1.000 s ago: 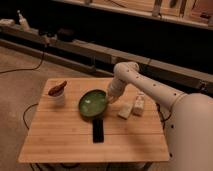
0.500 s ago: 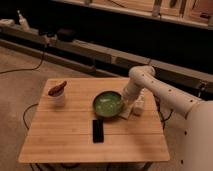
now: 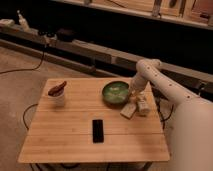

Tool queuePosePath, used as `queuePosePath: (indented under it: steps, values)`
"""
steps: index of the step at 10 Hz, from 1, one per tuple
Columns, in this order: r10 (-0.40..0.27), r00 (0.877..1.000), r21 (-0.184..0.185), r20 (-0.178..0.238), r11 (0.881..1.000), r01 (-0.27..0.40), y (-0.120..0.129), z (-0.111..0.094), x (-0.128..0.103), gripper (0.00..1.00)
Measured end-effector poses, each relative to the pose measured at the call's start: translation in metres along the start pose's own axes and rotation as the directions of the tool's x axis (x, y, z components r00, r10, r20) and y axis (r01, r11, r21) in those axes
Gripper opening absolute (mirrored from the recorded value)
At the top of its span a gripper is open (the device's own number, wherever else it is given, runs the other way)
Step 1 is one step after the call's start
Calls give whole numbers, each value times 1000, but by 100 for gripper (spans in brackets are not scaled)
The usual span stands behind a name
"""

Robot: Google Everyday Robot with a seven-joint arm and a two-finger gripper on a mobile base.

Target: Drag the ceramic bowl in a circle

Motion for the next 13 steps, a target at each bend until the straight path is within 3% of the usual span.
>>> queuePosePath:
  steps: [2,4,6,9,11,13]
  values:
    - [-9,999,16,-31,1000,10,-33,-3,17,0]
    - [-42,998,34,-45,998,44,-71,-4,19,0]
    - [-110,993,41,-35,993,111,-108,4,-2,0]
    - [-213,977,67,24,975,211,-146,19,-58,0]
    - [-242,969,92,51,967,237,-150,16,-83,0]
    - [-249,966,96,73,965,242,-124,13,-104,0]
